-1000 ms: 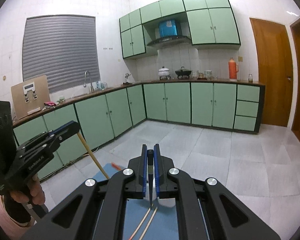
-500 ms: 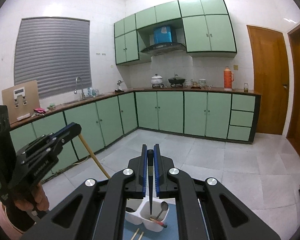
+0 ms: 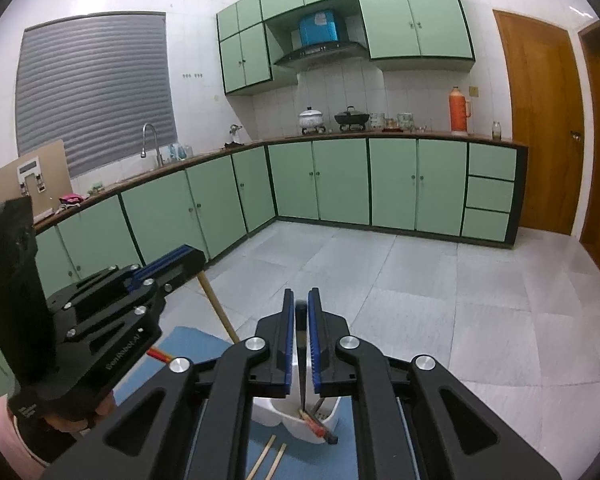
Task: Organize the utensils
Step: 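Open both tools over the holder to release the chopsticks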
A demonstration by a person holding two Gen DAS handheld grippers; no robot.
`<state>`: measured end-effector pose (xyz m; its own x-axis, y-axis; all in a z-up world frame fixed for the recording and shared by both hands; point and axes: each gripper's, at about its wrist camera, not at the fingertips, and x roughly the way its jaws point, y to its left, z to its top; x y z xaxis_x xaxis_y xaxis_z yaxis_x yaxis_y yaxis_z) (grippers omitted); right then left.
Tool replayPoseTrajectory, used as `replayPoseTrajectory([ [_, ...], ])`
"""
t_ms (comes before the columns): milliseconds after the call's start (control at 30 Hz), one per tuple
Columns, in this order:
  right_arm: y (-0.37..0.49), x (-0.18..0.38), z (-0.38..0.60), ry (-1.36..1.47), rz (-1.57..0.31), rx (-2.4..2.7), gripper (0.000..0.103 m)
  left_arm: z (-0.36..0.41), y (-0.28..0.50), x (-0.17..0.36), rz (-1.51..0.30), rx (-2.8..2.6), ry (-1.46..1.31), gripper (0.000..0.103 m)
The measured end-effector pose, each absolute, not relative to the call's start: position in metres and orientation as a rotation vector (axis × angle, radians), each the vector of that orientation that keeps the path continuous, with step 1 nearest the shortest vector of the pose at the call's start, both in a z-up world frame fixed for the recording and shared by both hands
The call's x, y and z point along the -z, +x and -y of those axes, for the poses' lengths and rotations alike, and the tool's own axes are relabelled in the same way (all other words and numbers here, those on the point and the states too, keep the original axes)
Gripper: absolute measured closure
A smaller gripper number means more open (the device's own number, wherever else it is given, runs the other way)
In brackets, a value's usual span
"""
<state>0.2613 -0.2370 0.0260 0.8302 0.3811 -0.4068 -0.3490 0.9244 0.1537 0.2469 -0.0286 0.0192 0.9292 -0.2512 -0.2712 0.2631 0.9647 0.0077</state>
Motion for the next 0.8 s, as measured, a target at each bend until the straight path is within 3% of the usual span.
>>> replayPoseTrajectory([
  [133, 0.252, -0.022, 0.245, 0.085, -0.438, -0.367, 0.077, 0.019, 0.241, -0.014, -0.283, 0.264, 0.029, 0.073],
  [233, 0.239, -0.019, 0.255, 0.095, -0.427, -0.34, 0.062, 0.011, 0.228, -0.01, -0.285, 0.261, 0.017, 0.07],
  [300, 0.226, -0.015, 0.262, 0.103, -0.417, -0.327, 0.06, 0.007, 0.216, -0.008, -0.289, 0.257, 0.011, 0.067],
  [433, 0.195, -0.004, 0.274, 0.127, -0.4, -0.291, 0.045, -0.003, 0.186, 0.004, -0.308, 0.24, 0.007, 0.053],
  [567, 0.163, 0.018, 0.279, 0.143, -0.409, -0.259, 0.038, -0.011, 0.155, 0.026, -0.358, 0.236, -0.015, 0.045],
  [800, 0.12, 0.078, 0.275, 0.167, -0.495, -0.199, 0.032, -0.025, 0.118, 0.078, -0.503, 0.216, -0.047, 0.04],
])
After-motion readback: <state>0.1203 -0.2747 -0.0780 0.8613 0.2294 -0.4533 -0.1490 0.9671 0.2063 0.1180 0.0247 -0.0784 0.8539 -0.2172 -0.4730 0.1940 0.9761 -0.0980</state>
